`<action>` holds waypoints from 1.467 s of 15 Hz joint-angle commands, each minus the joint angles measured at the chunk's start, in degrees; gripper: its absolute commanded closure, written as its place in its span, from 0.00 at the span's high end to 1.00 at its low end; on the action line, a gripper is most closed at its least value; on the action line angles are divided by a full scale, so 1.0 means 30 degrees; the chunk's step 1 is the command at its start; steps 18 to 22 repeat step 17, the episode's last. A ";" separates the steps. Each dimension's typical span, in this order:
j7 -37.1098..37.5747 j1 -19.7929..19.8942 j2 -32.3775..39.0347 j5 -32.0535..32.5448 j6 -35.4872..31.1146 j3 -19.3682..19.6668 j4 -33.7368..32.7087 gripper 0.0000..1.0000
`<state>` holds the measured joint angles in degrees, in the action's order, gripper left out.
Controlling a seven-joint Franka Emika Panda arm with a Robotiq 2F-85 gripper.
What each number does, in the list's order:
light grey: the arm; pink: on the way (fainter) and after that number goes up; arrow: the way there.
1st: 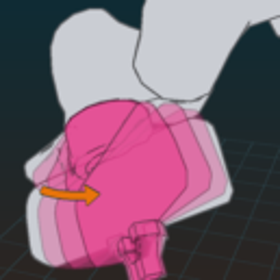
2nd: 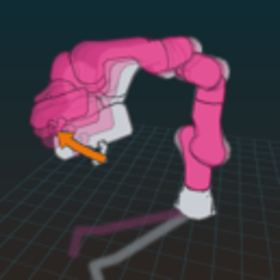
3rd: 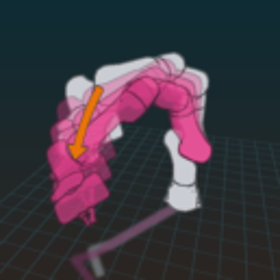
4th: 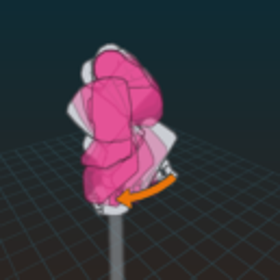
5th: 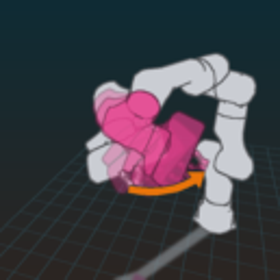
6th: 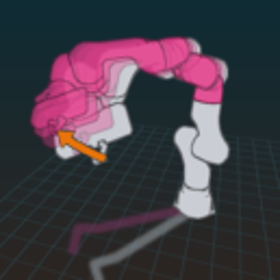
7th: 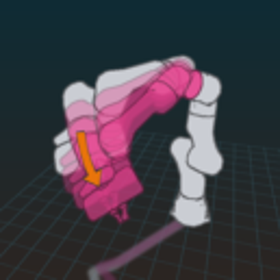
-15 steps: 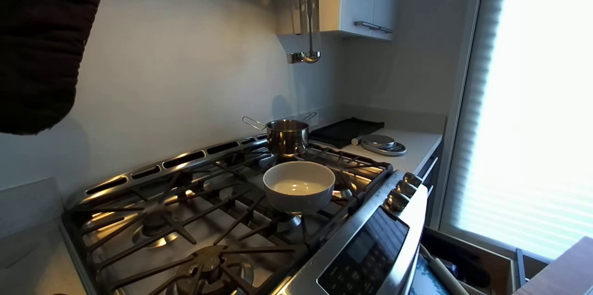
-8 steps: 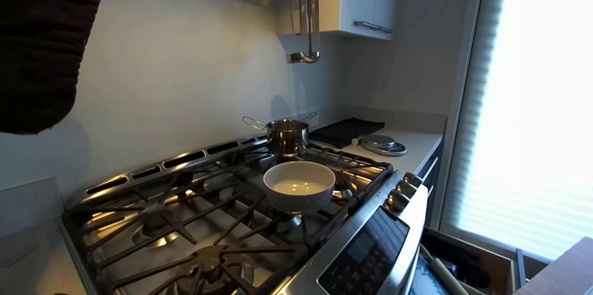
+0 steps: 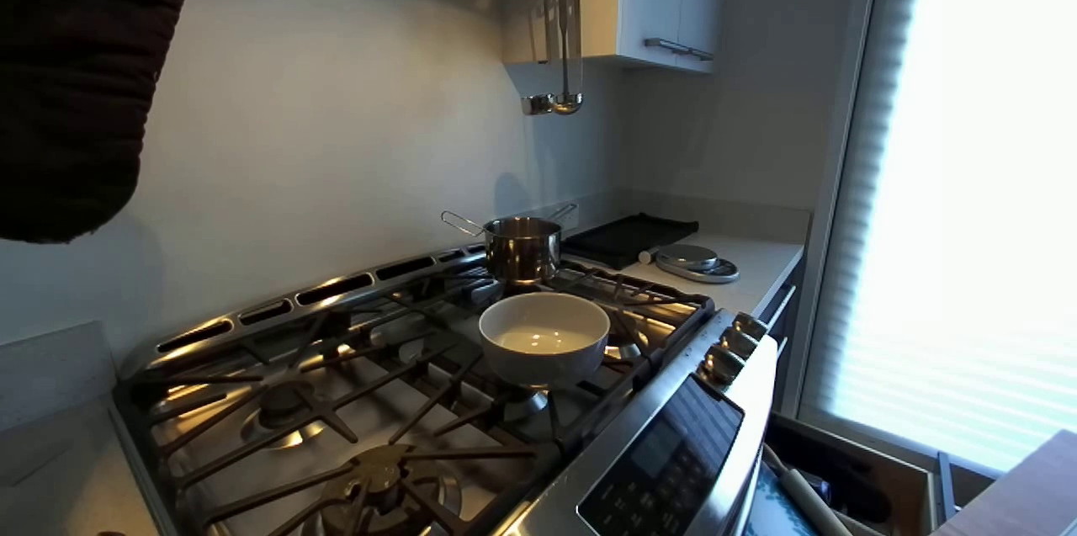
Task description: Push the far left button on the kitchen hob
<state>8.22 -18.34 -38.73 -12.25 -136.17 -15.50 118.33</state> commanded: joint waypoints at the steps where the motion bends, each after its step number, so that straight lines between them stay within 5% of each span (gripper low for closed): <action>1: -0.1280 -0.1319 -0.1535 -0.0733 0.5333 0.1439 0.0065 0.26; 5: -0.3968 -0.1681 -0.2951 -0.1413 1.1455 0.3207 -0.0084 0.49; 12: -0.6165 0.1190 -0.4229 0.1034 1.9362 0.4519 -0.0538 0.99; 22: -0.7080 0.2034 -0.4220 0.1551 1.9600 0.4572 -0.0466 1.00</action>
